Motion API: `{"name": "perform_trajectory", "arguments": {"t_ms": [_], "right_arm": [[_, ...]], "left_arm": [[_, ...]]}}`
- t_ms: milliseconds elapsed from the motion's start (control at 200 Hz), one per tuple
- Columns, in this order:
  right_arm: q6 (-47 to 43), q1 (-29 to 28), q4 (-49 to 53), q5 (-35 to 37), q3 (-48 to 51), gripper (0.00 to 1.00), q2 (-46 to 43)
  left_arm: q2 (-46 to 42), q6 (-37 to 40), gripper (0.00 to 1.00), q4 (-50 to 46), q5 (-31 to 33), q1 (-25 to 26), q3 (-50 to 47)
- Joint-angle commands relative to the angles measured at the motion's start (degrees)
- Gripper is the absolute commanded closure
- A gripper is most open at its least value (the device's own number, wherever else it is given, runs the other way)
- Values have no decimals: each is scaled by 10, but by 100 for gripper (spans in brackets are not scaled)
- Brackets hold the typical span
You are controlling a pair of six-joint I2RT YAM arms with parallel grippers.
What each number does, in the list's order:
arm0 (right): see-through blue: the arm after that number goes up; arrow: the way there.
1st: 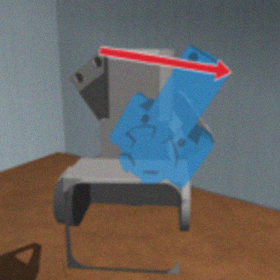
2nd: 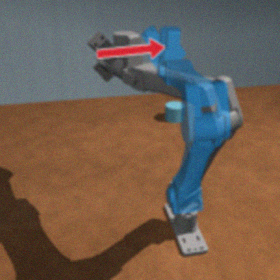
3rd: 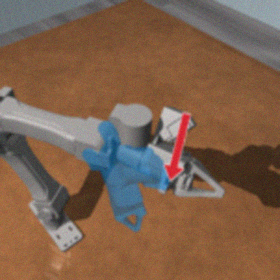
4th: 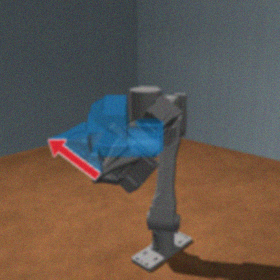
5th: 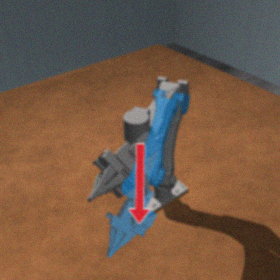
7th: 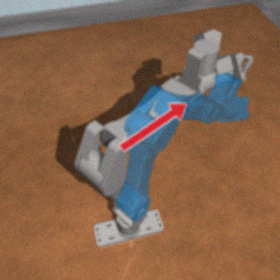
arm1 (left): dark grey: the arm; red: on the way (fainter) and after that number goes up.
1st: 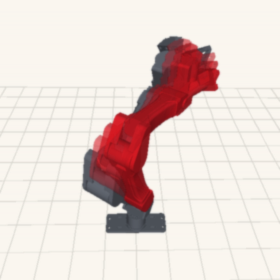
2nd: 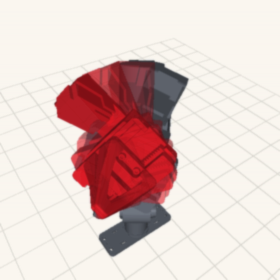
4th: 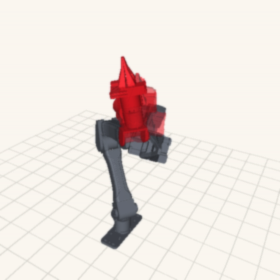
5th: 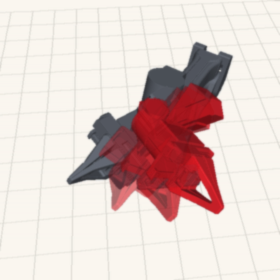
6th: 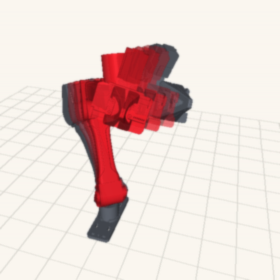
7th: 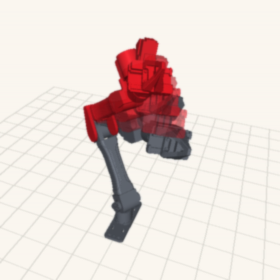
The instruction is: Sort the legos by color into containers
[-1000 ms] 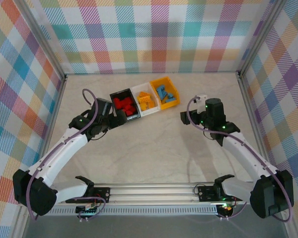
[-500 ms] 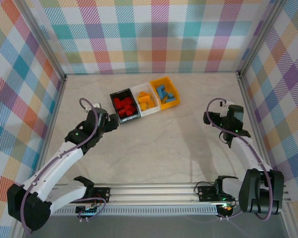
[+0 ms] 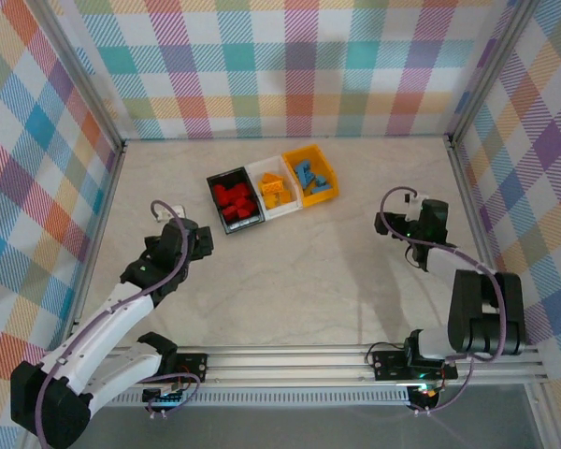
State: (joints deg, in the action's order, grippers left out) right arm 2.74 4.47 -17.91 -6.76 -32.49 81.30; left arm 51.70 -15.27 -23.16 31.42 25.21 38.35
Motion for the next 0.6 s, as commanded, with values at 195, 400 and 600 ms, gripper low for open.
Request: {"name": "perform_trajectory", "arguments": {"t_ms": [195, 400, 600], "right_arm": [[-29, -25, -273, -38, 96, 0, 25], [-19, -27, -276, -6, 81, 0, 60], [-18, -27, -270, -5, 79, 0, 60]], "left_arm": [[-1, 79, 0, 126, 57, -24, -47], [14, 133, 0, 230, 58, -62, -96], [96, 148, 0, 341, 32, -106, -119]]}}
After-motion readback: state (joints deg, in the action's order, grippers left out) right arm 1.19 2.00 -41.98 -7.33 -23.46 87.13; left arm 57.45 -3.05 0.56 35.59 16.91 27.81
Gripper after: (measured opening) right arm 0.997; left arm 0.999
